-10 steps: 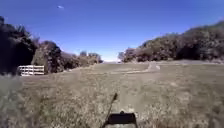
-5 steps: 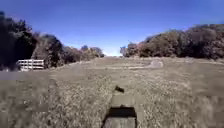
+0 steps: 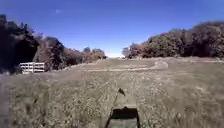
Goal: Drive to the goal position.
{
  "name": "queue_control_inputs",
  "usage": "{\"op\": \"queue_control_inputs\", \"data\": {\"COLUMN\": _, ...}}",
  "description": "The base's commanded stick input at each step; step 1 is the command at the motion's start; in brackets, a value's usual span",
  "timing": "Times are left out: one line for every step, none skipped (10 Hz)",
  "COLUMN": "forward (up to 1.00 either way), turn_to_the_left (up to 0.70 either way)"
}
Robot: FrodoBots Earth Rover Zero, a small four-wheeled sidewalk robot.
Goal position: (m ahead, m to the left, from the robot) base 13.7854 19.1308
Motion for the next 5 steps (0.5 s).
{"op": "queue_control_inputs", "data": {"forward": 1.0, "turn_to_the_left": 0.0}}
{"op": "queue_control_inputs", "data": {"forward": 1.0, "turn_to_the_left": 0.0}}
{"op": "queue_control_inputs", "data": {"forward": 1.0, "turn_to_the_left": 0.0}}
{"op": "queue_control_inputs", "data": {"forward": 1.0, "turn_to_the_left": 0.01}}
{"op": "queue_control_inputs", "data": {"forward": 1.0, "turn_to_the_left": 0.02}}
